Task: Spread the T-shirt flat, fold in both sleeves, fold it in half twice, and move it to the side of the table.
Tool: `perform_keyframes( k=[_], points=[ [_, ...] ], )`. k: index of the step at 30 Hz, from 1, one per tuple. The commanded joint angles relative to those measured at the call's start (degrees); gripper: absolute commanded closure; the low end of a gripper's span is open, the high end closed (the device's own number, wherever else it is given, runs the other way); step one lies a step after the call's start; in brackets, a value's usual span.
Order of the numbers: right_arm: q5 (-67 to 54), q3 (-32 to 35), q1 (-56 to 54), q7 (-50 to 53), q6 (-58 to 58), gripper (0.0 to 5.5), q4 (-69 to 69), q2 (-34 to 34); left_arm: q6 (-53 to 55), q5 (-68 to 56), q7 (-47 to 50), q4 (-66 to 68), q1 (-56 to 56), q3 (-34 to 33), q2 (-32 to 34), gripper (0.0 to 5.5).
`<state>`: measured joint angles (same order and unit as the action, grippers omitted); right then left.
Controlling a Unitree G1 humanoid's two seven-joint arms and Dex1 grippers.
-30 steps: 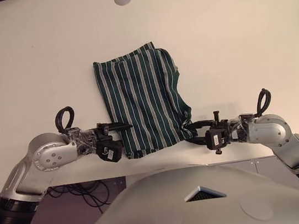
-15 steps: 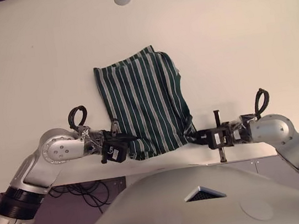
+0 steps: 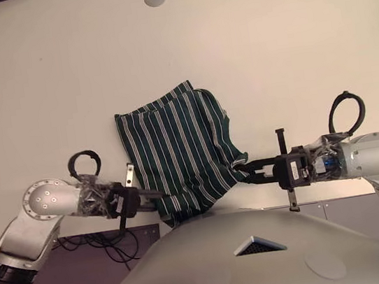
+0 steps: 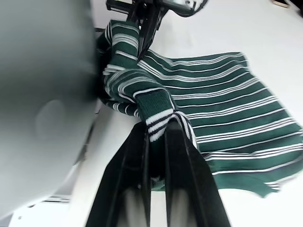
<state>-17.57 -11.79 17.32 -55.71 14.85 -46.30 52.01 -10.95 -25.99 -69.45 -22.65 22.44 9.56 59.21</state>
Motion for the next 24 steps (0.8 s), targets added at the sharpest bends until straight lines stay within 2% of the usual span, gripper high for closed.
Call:
perform_keyframes(
  k=[1,10,21,22,24],
  points=[
    [-0.57,-0.06,-7.43,1.87,2.72,5.36,2.56,-3.03,2.07,-0.69,3.89,1.98,-1.45,-4.06,-3.41,5.39],
    [3.16,-8.51,-31.60,1.20,11.99,5.36,22.14,-11.38,13.62,0.81,15.99,10.67,-11.32,-6.28,-13.89,5.39],
    [9.25,-16.08,-50.03,-2.50,11.22,5.36,49.43,-23.60,20.02,1.47,19.77,14.81,-15.38,-9.29,-18.97,5.39],
    [9.84,-16.50,-51.21,-2.26,10.60,5.00,52.69,-25.10,20.20,2.49,20.24,15.63,-15.50,-9.04,-19.30,5.39],
    [10.95,-16.70,-52.61,-2.18,9.38,4.76,58.03,-27.49,20.27,3.99,21.07,16.88,-15.83,-8.65,-20.04,5.39]
  ],
)
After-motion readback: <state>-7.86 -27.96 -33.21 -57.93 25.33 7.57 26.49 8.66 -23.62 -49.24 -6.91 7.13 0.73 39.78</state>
